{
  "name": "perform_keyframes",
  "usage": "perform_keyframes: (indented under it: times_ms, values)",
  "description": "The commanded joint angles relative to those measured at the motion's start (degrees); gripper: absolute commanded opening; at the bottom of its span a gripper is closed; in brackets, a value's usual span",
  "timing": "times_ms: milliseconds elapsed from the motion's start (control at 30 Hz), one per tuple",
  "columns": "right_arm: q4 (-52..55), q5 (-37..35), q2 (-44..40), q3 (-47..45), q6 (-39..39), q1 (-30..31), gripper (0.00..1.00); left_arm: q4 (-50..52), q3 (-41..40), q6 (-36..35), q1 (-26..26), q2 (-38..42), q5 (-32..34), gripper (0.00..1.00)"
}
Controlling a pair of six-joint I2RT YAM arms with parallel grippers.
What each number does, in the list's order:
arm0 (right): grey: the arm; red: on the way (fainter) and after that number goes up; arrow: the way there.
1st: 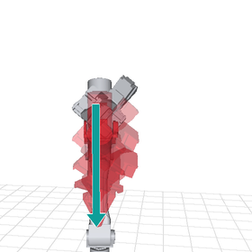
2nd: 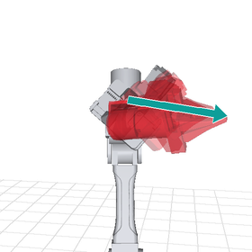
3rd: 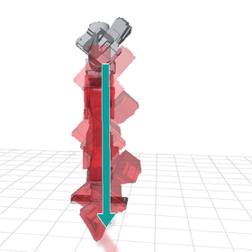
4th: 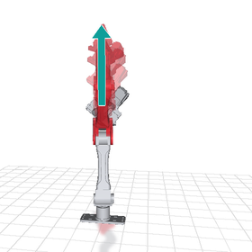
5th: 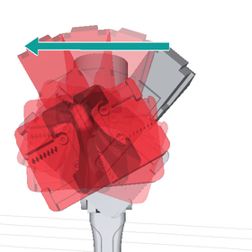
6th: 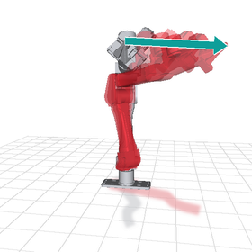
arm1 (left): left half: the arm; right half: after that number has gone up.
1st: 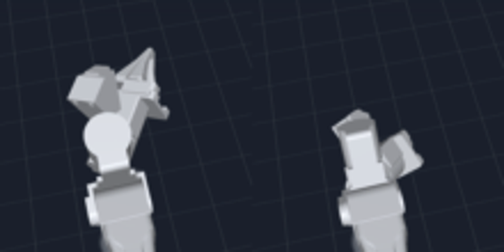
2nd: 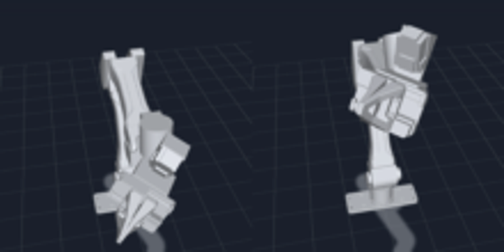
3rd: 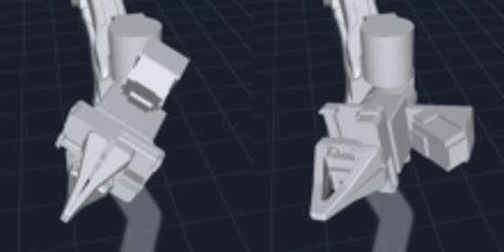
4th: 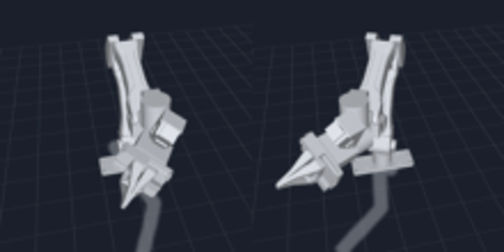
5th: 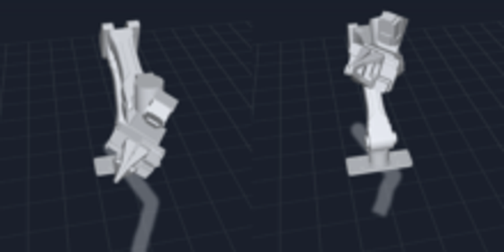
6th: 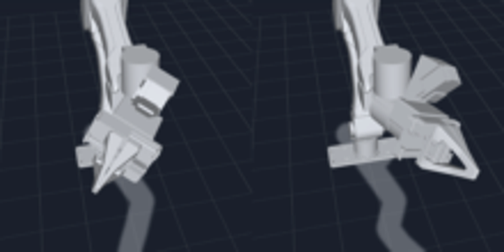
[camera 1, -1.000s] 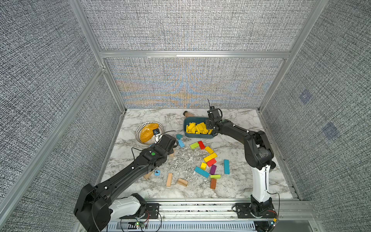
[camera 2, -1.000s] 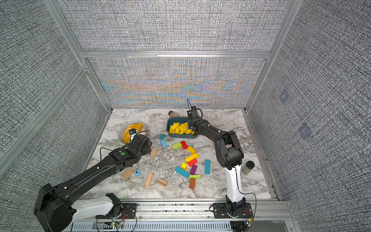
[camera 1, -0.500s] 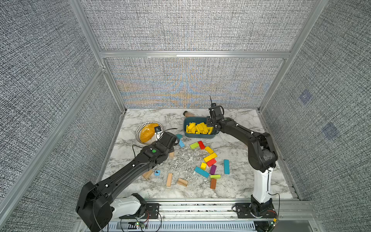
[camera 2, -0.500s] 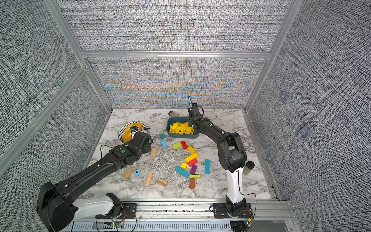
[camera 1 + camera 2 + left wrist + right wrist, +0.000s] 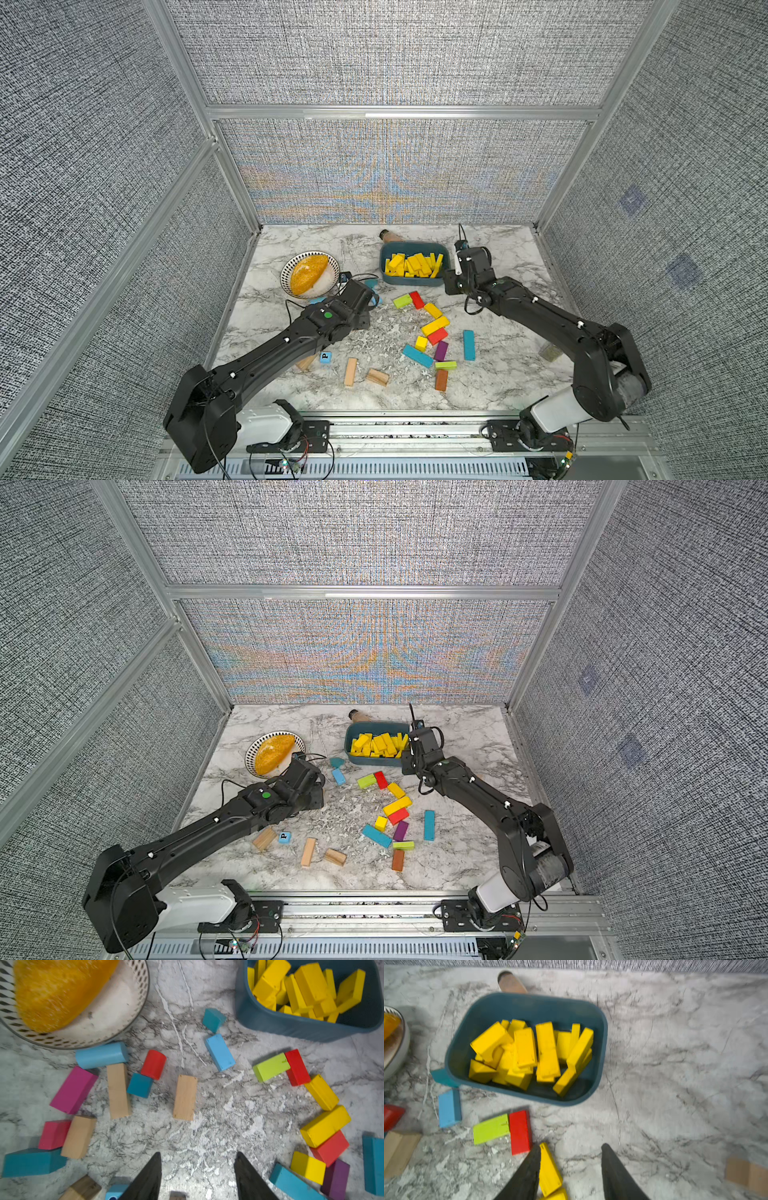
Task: Pick out the yellow building blocks
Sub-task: Pick up the building block from the center of the board.
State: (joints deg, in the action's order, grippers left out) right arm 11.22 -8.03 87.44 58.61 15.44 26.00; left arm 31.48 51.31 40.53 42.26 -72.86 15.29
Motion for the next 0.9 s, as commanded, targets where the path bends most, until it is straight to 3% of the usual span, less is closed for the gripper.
perform_keyframes:
  times_ms: [0, 200, 400, 867]
  values:
    - [2.1, 7.3, 1.2, -0.7, -1.0, 0.6, 0.49, -1.4, -0.1, -0.4, 0.2, -0.2, -3.9, 0.58]
    - [7.5, 10.3, 5.9, 2.5, -10.5, 3.3, 0.51, -2.9, 0.7, 2.0, 0.2, -1.3, -0.8, 0.58]
    - [11.5, 4.2, 12.7, 6.2, -20.0, 6.4, 0.51, -2.9, 1.6, 2.5, 0.2, -1.2, 1.6, 0.58]
    - [11.3, 4.4, 18.9, 7.3, -21.2, 6.3, 0.47, -3.5, 0.5, 4.6, 0.2, -0.9, 3.7, 0.58]
